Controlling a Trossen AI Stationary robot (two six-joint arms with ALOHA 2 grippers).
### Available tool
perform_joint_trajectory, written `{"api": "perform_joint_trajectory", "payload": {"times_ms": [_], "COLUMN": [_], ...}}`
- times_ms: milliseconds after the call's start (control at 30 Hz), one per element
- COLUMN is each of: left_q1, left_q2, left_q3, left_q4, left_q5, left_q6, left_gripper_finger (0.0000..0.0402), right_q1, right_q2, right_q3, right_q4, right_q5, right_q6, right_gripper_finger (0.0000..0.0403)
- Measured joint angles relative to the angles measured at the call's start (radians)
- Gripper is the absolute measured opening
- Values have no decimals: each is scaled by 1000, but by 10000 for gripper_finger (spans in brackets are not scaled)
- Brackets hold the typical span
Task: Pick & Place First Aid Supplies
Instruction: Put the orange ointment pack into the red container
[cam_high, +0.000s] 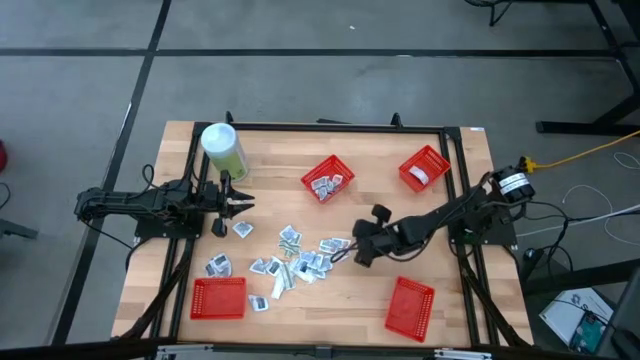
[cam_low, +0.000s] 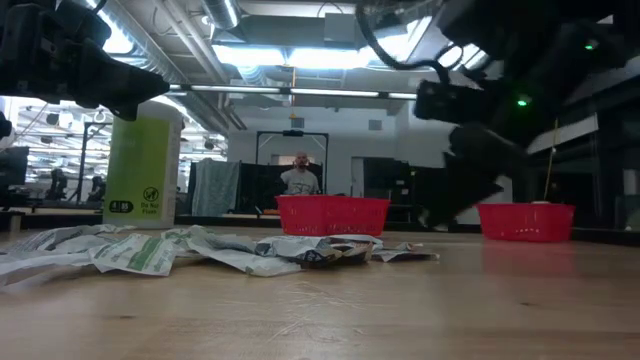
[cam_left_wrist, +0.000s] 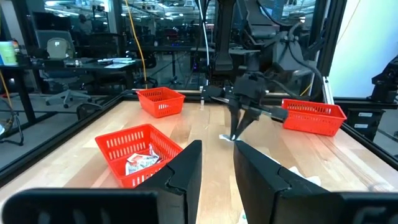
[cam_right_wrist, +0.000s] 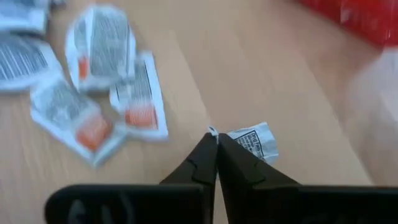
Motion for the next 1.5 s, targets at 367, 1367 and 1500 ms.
{"api": "perform_joint_trajectory", "payload": {"times_ms": [367, 1367, 1500], "left_q1": [0, 0, 0], "left_q2": [0, 0, 0], "left_q3": [0, 0, 0], "left_q4": [0, 0, 0], "left_q5": [0, 0, 0], "left_q6": [0, 0, 0], "left_gripper_finger": [88, 88, 88], "right_q1": [-146, -491, -491], "right_q2": [-2, -5, -5], "right_q3": [1, 3, 2], "right_q4": [347, 575, 567], "right_q5": [-82, -313, -327], "right_q6": [-328, -465, -464], "right_gripper_finger": [14, 88, 136]}}
